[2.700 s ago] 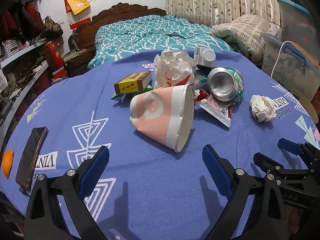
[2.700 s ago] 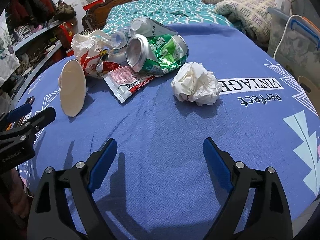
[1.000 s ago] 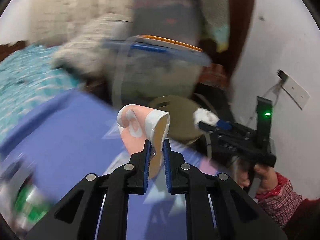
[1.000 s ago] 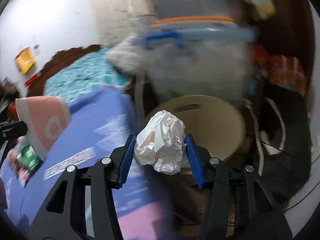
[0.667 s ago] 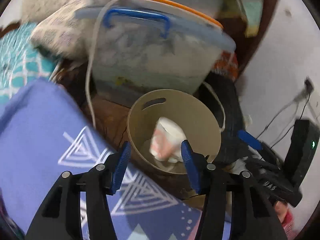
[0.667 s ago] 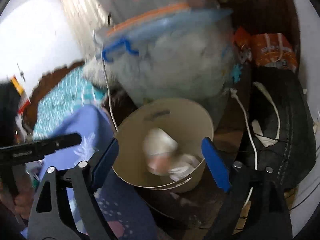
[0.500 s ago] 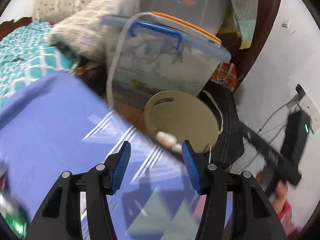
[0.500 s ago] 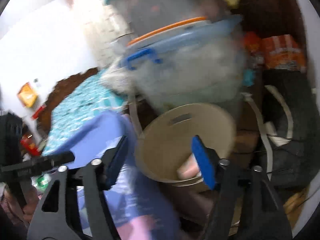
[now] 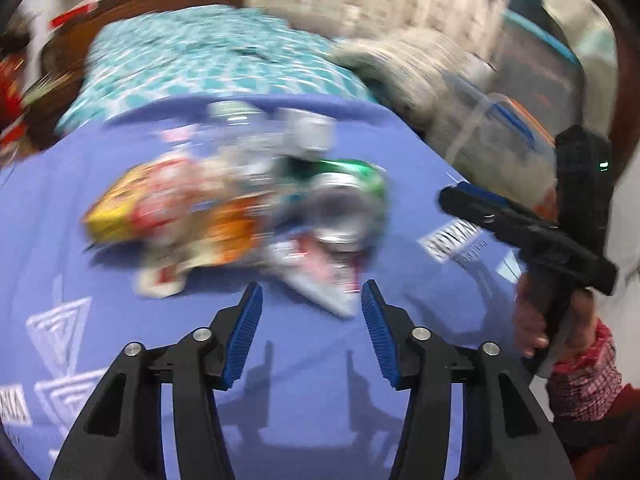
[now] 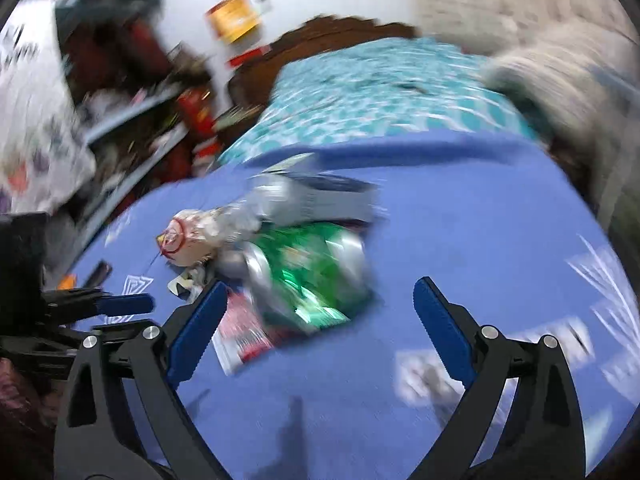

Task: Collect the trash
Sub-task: 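Move both open tools back to the trash pile on the table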

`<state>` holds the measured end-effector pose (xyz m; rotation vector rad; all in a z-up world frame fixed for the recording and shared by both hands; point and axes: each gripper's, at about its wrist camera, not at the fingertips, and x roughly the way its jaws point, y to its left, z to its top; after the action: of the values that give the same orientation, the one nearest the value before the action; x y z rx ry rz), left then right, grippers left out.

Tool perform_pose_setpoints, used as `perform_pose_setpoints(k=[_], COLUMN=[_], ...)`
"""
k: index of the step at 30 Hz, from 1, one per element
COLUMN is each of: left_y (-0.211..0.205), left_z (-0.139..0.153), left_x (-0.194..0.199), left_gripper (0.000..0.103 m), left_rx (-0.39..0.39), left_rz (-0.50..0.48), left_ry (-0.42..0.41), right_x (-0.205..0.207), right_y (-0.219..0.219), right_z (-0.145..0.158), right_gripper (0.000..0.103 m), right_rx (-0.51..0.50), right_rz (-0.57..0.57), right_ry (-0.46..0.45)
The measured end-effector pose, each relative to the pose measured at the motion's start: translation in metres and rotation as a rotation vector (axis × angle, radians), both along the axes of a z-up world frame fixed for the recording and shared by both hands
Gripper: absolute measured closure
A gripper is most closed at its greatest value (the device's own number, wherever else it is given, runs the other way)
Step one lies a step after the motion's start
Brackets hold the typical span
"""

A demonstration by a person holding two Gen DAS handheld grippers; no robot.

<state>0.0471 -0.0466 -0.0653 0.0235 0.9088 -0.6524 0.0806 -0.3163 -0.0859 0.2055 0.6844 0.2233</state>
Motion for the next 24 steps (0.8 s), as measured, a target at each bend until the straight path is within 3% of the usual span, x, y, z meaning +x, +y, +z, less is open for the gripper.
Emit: perform_pose_setpoints(k=[3,7,8,12,13,14,18,21,24], left_y=[0.029,0.034,0.034,0.03,0.029,0.027,0.014,0.002,-0.008], left_z=[0.003,-0.004,-0.006,-0.014,-0.016,-0.019,-0.029,-0.034,-0.032], left_x=[0.001,0.004,0.005,0.006,0.007,0.008,0.012,0.01,0.003], left_gripper=[0.062,0.066,0.066,0.066,0.064,0.064,0.058,0.053,0.053], left_rx=[-0.062,-0.077,-0.076,-0.083,-0.089,-0.092,-0.101,-0.104,-0.101], left_rz=[0.038,0.033,0.029,0.013,0.009,0.0,-0.041,-0.06,-0.081], left_ry=[0.006,0.03,0.036,0.038,0.043,0.054,0.084,0.108,0.103], right_x=[0.052,0.106,0.106,0.049,0.024,0.001,-0.073,-0.086,-0.057], right_y=[0.001,-0.034,-0.041,-0.033,-0.027,-0.021,-0.012,-0.015,-0.033], right_z=[-0.007,-0.036,-0.044,-0.051,-0.052,-0.053,-0.043,-0.03,-0.013], right_gripper=[0.015,0.061,0.064,0.062,0.062,0.055,0.043,0.033,0.024], right_rx=[0.085,0.317,0.387,0.475,0.469,0.451,0.36,0.272,0.2], right_rz=[0.0,-0.022,-0.016,0.04,0.051,0.056,0.032,0.027,0.03], right_ry=[0.061,0.265,0.312,0.341,0.341,0.329,0.213,0.129,0.083])
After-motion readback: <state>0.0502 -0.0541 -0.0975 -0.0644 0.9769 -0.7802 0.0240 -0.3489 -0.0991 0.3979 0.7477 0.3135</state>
